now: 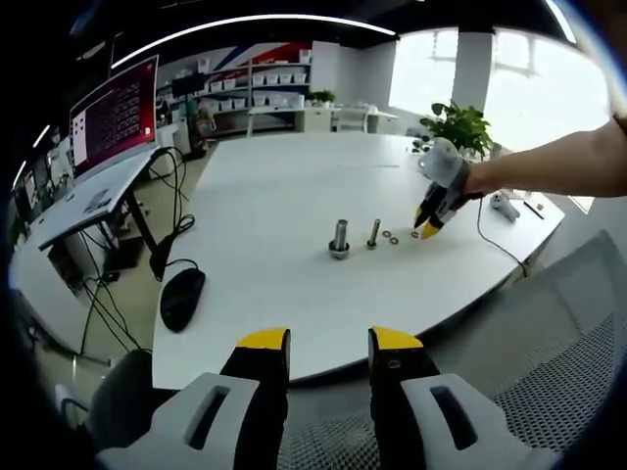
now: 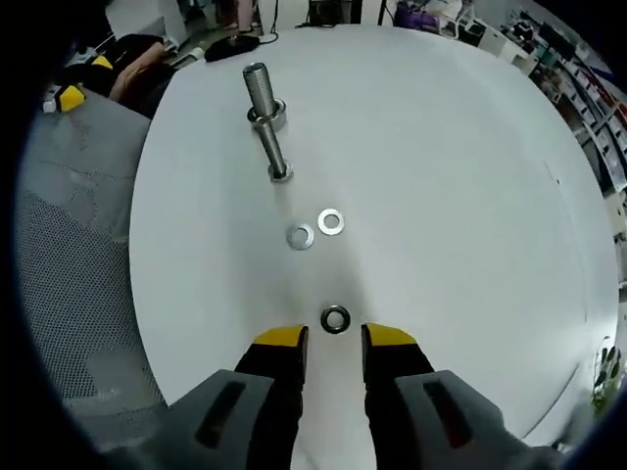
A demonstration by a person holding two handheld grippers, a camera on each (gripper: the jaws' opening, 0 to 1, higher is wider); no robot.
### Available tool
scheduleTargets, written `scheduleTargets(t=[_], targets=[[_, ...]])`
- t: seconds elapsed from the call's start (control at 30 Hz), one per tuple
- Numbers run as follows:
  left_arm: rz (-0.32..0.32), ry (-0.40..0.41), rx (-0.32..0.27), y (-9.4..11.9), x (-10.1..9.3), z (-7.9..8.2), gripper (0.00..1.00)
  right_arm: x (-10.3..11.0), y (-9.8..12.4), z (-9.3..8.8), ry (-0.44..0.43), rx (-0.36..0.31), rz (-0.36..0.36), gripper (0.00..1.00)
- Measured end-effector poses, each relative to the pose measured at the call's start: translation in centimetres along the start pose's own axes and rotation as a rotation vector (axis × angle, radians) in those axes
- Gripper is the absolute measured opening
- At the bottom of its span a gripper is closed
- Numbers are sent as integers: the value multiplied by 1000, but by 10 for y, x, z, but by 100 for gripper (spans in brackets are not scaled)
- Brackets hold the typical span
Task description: Place the washer onto the threaded stud by aligning its center hole with the stud, sliding it down to the base, and recovering from edge contact or off-axis alignment until the washer reaches the visible bottom stop.
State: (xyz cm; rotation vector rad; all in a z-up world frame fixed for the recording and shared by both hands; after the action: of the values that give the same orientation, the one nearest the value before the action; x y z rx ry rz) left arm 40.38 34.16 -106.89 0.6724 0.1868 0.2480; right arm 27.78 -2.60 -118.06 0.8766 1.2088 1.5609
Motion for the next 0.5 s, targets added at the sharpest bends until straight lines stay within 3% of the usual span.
scheduleTargets(t=[0.07, 0.1, 0.17, 0.33, 0.4, 0.5], targets=[[0, 0, 0, 0, -1, 0, 30, 7, -4, -1, 31, 36, 28, 23], [0, 0, 0, 0, -1, 0, 30, 4, -3, 2, 82, 32, 5, 22], [1, 1, 0, 0, -1, 1, 30, 9, -2, 3, 56, 36, 12, 21], [0, 1, 0, 0, -1, 1, 30, 9, -2, 6, 129, 69, 21, 21], [0, 1, 1, 0, 0, 0, 30, 9, -2, 8, 244, 83, 38, 21], [0, 0, 2, 0, 0, 0, 30, 10, -3, 10, 181, 106, 29, 20]])
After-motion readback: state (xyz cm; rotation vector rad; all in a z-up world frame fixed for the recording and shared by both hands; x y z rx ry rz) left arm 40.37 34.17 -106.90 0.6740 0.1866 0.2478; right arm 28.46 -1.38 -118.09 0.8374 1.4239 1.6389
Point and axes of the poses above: the point that each gripper's makers call its tool centre point, and the gripper's own axes: y roughly backward along the fingers, x roughly to its left, z roughly out of its top, the point moved 6 cm from there along y, roughly backward along the fingers, and after that the axes turned 1 degree about y, right-handed, at the moved point
